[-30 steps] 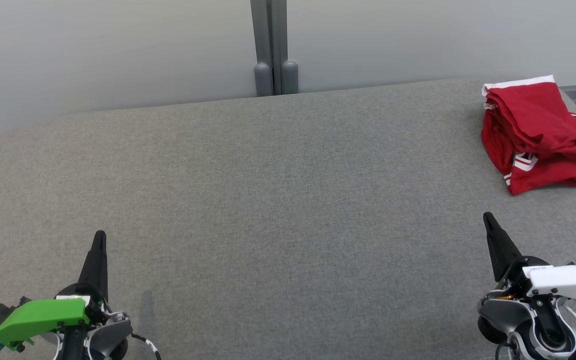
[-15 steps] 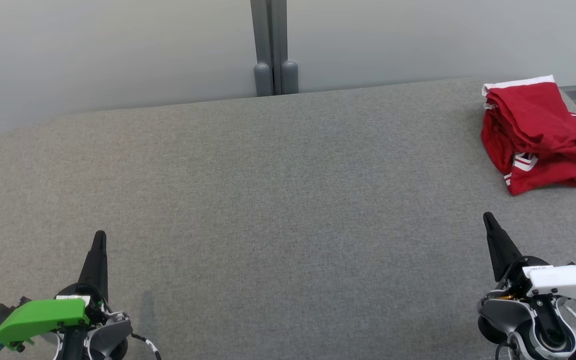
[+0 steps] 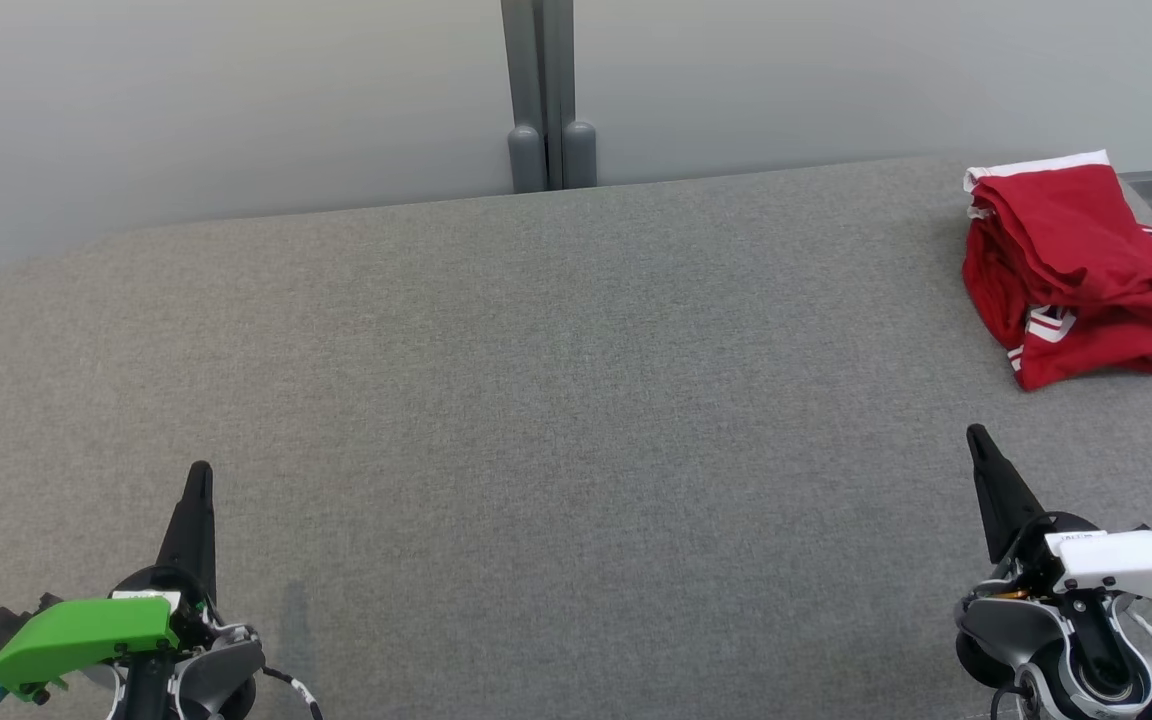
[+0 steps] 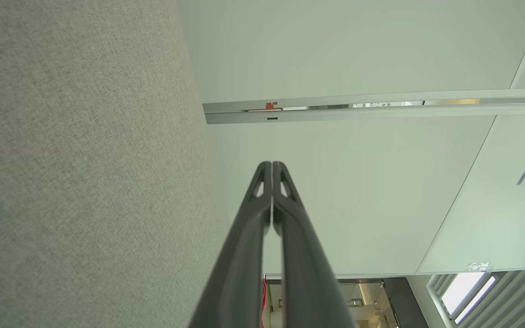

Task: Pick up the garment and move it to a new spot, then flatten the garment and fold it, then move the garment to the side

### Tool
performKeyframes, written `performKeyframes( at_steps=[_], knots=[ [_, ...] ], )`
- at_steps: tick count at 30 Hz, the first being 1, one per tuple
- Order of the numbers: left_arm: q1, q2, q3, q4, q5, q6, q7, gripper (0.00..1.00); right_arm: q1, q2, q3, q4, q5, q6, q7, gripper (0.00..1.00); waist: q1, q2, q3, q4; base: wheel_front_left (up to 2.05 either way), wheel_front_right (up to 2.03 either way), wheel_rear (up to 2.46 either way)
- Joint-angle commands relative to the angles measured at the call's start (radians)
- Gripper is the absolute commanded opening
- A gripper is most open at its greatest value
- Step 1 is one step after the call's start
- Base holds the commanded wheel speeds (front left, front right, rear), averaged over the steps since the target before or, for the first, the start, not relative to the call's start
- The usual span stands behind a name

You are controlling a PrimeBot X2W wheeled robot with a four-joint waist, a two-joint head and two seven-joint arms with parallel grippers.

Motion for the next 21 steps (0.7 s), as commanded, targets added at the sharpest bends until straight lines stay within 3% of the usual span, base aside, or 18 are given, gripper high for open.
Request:
performKeyframes(
  at_steps=[1,21],
  knots=[
    [-0.011,0.002,0.001,0.000,-0.003,-0.006,0.003,0.00,-0.006,-0.001,-0.002,0.001,-0.004,0.000,0.002,0.00,0.0000,-0.0001,0.000,0.000,0.00,0.00,0.00],
    [-0.011,0.002,0.001,0.000,-0.003,-0.006,0.003,0.00,-0.006,0.000,-0.003,0.002,-0.005,0.000,0.003,0.00,0.0000,-0.0001,0.000,0.000,0.00,0.00,0.00]
  ],
)
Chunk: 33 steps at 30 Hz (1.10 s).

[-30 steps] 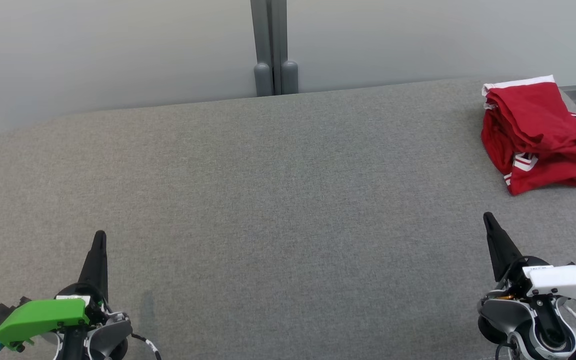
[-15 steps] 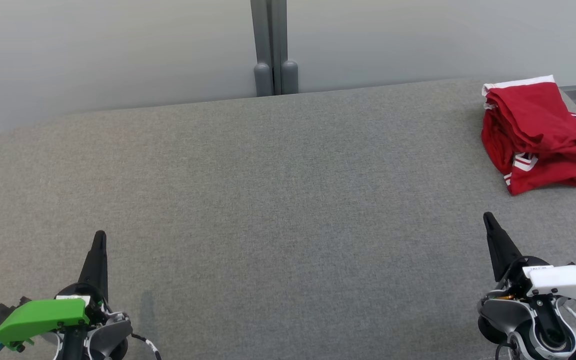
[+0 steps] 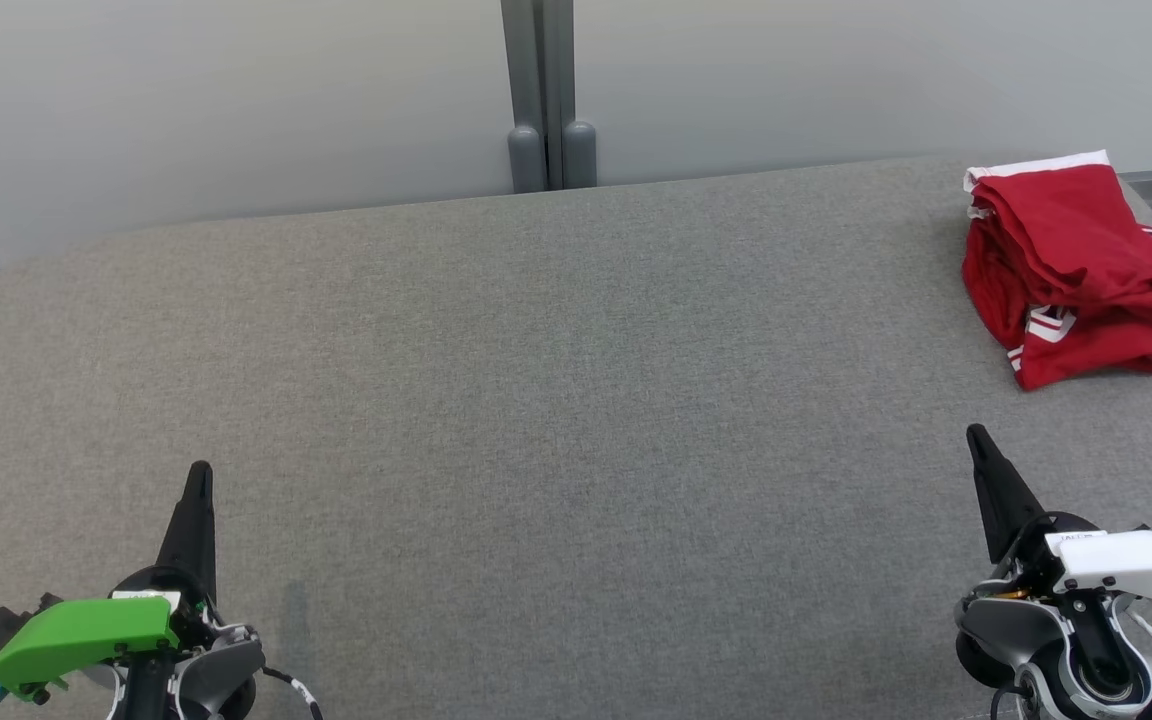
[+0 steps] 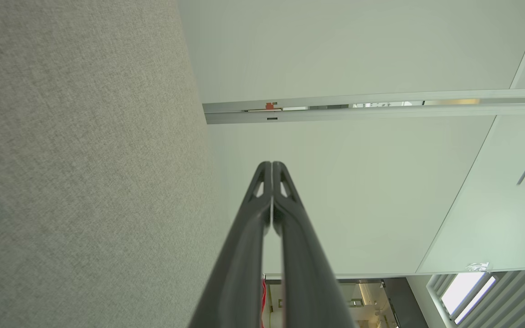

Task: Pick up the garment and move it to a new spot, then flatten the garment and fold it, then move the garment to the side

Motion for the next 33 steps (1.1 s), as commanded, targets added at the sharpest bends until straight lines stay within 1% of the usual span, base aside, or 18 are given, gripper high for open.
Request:
performKeyframes(
  at_steps=[1,33],
  knots=[
    [-0.011,0.002,0.001,0.000,-0.003,-0.006,0.003,0.00,-0.006,-0.001,-0.002,0.002,-0.005,0.000,0.003,0.00,0.0000,-0.0001,0.000,0.000,0.00,0.00,0.00],
    [-0.011,0.002,0.001,0.000,-0.003,-0.006,0.003,0.00,-0.006,0.000,-0.003,0.002,-0.006,0.000,0.003,0.00,0.0000,-0.0001,0.000,0.000,0.00,0.00,0.00]
  ],
)
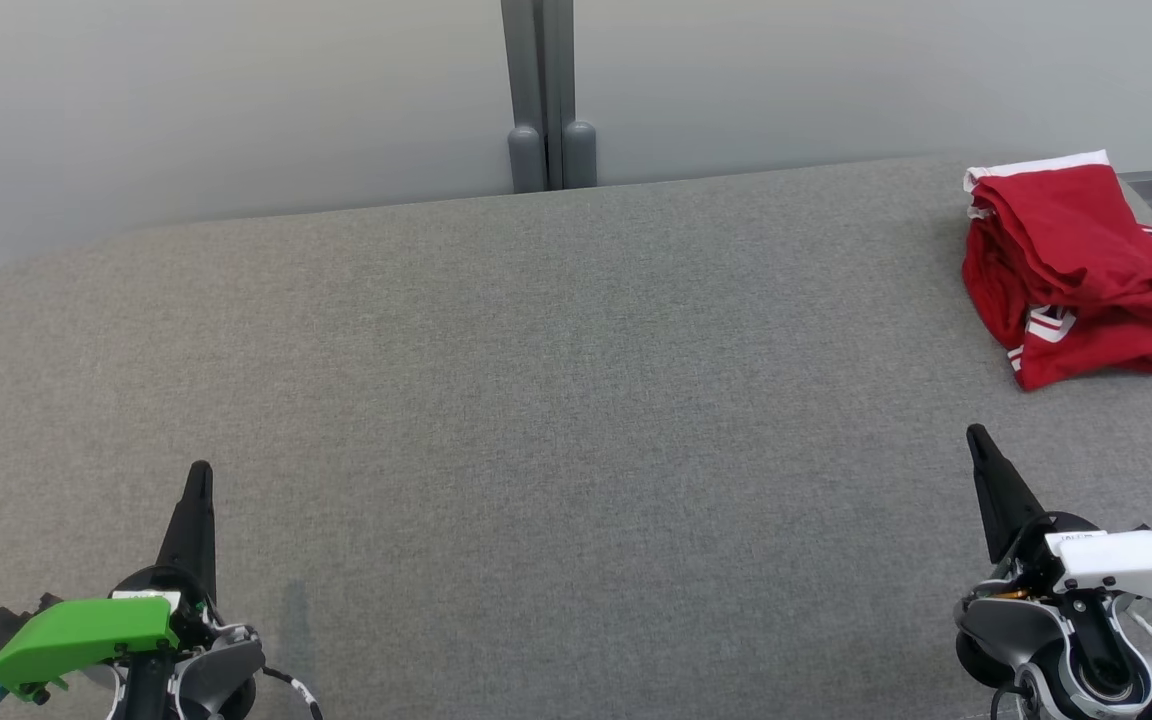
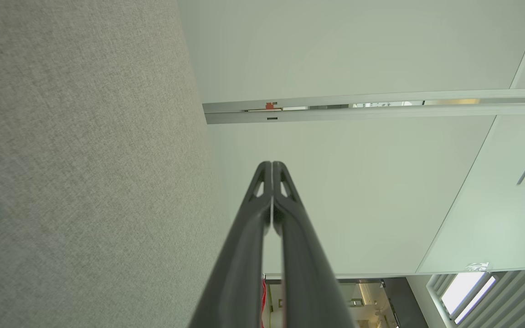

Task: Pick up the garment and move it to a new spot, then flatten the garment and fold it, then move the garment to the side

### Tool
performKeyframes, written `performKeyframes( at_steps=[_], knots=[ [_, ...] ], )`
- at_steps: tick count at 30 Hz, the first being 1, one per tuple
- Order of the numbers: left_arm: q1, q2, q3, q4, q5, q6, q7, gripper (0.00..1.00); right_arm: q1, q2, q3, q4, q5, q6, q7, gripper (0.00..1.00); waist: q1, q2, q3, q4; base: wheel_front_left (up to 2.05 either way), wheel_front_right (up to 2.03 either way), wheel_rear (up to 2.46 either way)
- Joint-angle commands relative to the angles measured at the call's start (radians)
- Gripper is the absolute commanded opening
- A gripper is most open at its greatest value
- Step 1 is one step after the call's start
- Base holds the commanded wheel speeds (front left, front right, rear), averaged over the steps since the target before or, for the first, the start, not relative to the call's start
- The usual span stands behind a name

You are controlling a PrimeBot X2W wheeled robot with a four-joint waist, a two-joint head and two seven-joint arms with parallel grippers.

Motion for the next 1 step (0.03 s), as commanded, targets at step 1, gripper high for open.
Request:
performKeyframes(
  at_steps=[1],
  knots=[
    [-0.011,0.002,0.001,0.000,-0.003,-0.006,0.003,0.00,-0.006,0.000,-0.002,0.002,-0.005,0.000,0.002,0.00,0.0000,0.0000,0.000,0.000,0.00,0.00,0.00]
  ],
)
